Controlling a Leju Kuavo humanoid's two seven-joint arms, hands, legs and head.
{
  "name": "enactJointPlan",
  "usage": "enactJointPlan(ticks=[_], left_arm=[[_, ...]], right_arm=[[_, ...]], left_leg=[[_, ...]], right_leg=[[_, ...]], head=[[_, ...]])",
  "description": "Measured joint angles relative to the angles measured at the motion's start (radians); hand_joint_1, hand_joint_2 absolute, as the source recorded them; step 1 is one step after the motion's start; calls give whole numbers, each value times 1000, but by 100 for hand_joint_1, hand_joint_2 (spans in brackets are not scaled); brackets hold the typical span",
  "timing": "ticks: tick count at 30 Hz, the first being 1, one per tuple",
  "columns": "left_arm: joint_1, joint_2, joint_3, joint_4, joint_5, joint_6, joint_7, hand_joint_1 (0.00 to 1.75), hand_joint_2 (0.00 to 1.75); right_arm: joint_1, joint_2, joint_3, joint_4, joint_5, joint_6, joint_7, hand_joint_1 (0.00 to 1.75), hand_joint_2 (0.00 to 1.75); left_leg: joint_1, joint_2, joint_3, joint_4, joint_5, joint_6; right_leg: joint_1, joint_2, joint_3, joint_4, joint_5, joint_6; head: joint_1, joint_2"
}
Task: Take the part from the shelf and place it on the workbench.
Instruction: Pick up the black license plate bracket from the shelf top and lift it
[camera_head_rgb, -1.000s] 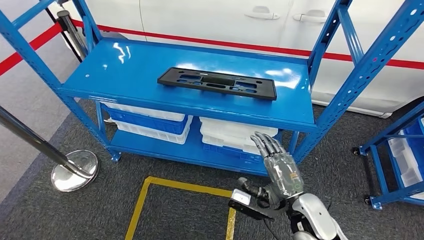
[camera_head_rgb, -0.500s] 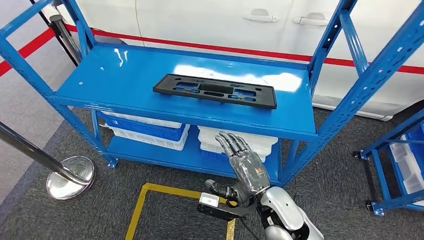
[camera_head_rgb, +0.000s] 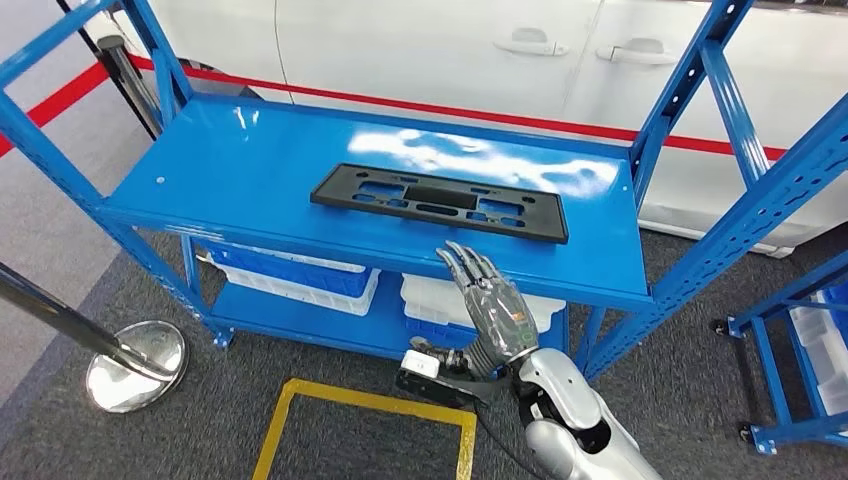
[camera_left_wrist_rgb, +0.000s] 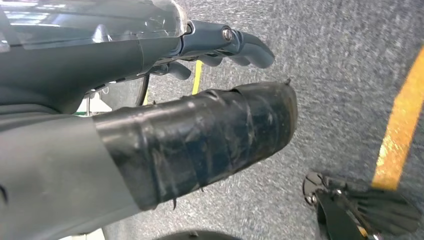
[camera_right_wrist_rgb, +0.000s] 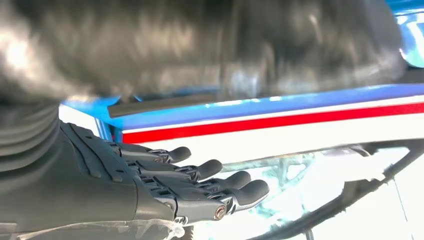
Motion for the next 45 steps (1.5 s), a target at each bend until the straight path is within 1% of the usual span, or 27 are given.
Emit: enactJointPlan(ticks=[3, 5, 7, 8, 9, 11, 12, 13, 16, 18, 19, 22, 23, 24, 25, 27, 28, 29, 32, 34, 37, 38, 39, 40, 42, 44, 45], left_arm=[[-2, 0, -4, 0, 0, 0, -2, 0, 0], [-2, 0, -6, 0, 0, 0, -4, 0, 0], [0, 0, -8, 0, 0, 0, -5, 0, 0], [1, 0, -9, 0, 2, 0, -5, 0, 0], [3, 0, -9, 0, 3, 1, -5, 0, 0], [8, 0, -8, 0, 8, 1, -4, 0, 0], [10, 0, -8, 1, 10, 2, -3, 0, 0], [10, 0, -8, 1, 11, 2, -2, 0, 0], [5, 0, -8, 1, 12, 3, 1, 0, 0], [7, 0, -7, 1, 13, 3, 2, 0, 0], [7, 0, -7, 1, 13, 3, 3, 0, 0], [7, -1, -6, 1, 14, 3, 4, 0, 0], [8, -1, -6, 1, 14, 3, 4, 0, 0], [8, -1, -6, 1, 15, 3, 4, 0, 0], [9, -1, -6, 1, 15, 3, 4, 0, 0], [9, -2, -6, 2, 15, 3, 4, 0, 0], [8, -3, -6, 2, 15, 3, 4, 0, 0], [7, -3, -6, 3, 15, 3, 4, 0, 0], [4, -4, -6, 3, 15, 4, 3, 0, 0], [3, -4, -5, 3, 15, 4, 3, 0, 0], [1, -4, -6, 3, 15, 4, 3, 0, 0], [1, -4, -6, 3, 15, 4, 3, 0, 0], [3, -4, -5, 3, 15, 4, 3, 0, 0], [4, -4, -5, 3, 15, 4, 3, 0, 0], [8, -4, -5, 3, 15, 4, 4, 0, 0], [9, -3, -5, 4, 15, 4, 4, 0, 0], [9, -3, -5, 4, 15, 4, 4, 0, 0]], right_arm=[[-2, -3, -14, 8, 10, -9, 12, 0, 175], [-2, -4, -24, 14, 37, -23, 30, 0, 175], [1, -5, -34, 22, 87, -39, 56, 0, 175], [3, -7, -39, 27, 122, -49, 71, 0, 175], [7, -8, -44, 31, 162, -59, 85, 0, 175], [13, -10, -54, 40, 237, -75, 105, 0, 175], [15, -11, -59, 45, 267, -79, 111, 0, 175], [17, -11, -63, 49, 289, -81, 115, 0, 175], [22, -13, -73, 63, 323, -83, 119, 0, 175], [24, -14, -77, 72, 333, -84, 120, 0, 175], [24, -15, -78, 76, 337, -84, 121, 0, 175], [32, -16, -78, 91, 343, -84, 121, 0, 175], [36, -17, -78, 97, 343, -84, 121, 0, 175], [40, -17, -78, 101, 343, -84, 120, 0, 175], [42, -17, -78, 105, 344, -84, 120, 0, 175], [44, -17, -78, 112, 346, -84, 119, 0, 175], [44, -17, -78, 116, 347, -84, 119, 0, 175], [45, -17, -78, 119, 348, -84, 119, 0, 175], [47, -16, -78, 124, 350, -84, 119, 0, 175], [47, -16, -79, 128, 351, -84, 118, 0, 175], [48, -12, -78, 138, 350, -84, 112, 0, 175], [49, -10, -78, 142, 350, -84, 110, 0, 175], [50, -9, -77, 146, 349, -84, 110, 0, 175], [50, -8, -77, 150, 348, -84, 109, 0, 175], [50, -5, -77, 157, 347, -84, 109, 0, 175], [50, -2, -77, 163, 345, -84, 109, 0, 175], [50, -1, -76, 165, 344, -84, 109, 0, 175]], left_leg=[[0, 2, -5, 22, -18, -15], [3, 2, -66, 135, -56, -25], [7, 2, -159, 269, -83, -34], [9, 2, -191, 297, -70, -37], [10, 3, -203, 286, -35, -38], [11, 3, -180, 171, 68, -35], [9, 2, -159, 112, 104, -31], [7, 2, -141, 65, 115, -25], [3, -1, -118, 20, 88, -3], [5, -1, -101, 11, 82, 11], [6, -1, -91, 7, 78, 17], [4, -2, -67, 3, 60, 27], [3, -4, -57, 3, 51, 28], [1, -5, -44, 3, 42, 28], [0, -6, -30, 3, 32, 27], [-3, -7, -1, 4, 11, 23], [-4, -7, 7, 5, 1, 19], [-5, -7, 10, 5, -7, 14], [-7, -6, 20, 17, -14, -1], [-5, -5, 2, 72, -20, -9], [3, -5, -112, 241, -79, -23], [5, -4, -146, 275, -96, -27], [7, -4, -165, 278, -95, -29], [8, -4, -169, 250, -72, -30], [8, -4, -147, 128, 26, -27], [2, -3, -129, 44, 77, -16], [0, -4, -128, 34, 79, -9]], right_leg=[[-11, 3, 25, -25, -10, -11], [-16, 2, 47, -37, -18, -18], [-16, 2, 64, -38, -33, -20], [-16, 3, 75, -38, -41, -19], [-17, 5, 87, -38, -51, -18], [-19, 9, 115, -38, -73, -12], [-18, 11, 124, -37, -83, -6], [-17, 12, 127, -37, -92, 0], [-15, 13, 133, -36, -98, 16], [-17, 9, 125, -3, -102, 22], [-18, 7, 103, 39, -111, 25], [-18, 5, -21, 216, -171, 32], [-17, 5, -54, 245, -180, 32], [-17, 4, -72, 242, -171, 30], [-16, 4, -72, 205, -140, 27], [-10, 3, -50, 86, -41, 13], [-5, 3, -41, 39, -13, 6], [-1, 1, -34, 13, 6, -1], [0, 2, -13, -5, 6, -17], [-7, 4, 12, -20, 1, -28], [-9, 4, 37, -28, -16, -33], [-9, 4, 46, -28, -24, -32], [-9, 5, 56, -27, -33, -31], [-10, 7, 69, -26, -43, -30], [-10, 8, 96, -24, -65, -23], [-9, 9, 109, -21, -83, -12], [-8, 10, 111, -19, -88, -5]], head=[[-1, 0], [-3, 0], [-3, 0], [-3, 0], [-3, 0], [-3, 0], [-3, 0], [-5, 0], [-6, 0], [-6, 0], [-6, 0], [-5, 0], [-5, 0], [-5, 0], [-5, 0], [-6, 0], [-6, 0], [-7, 0], [-7, 0], [-9, 0], [-13, 0], [-13, 0], [-13, 0], [-13, 0], [-12, 0], [-12, 0], [-12, 0]])
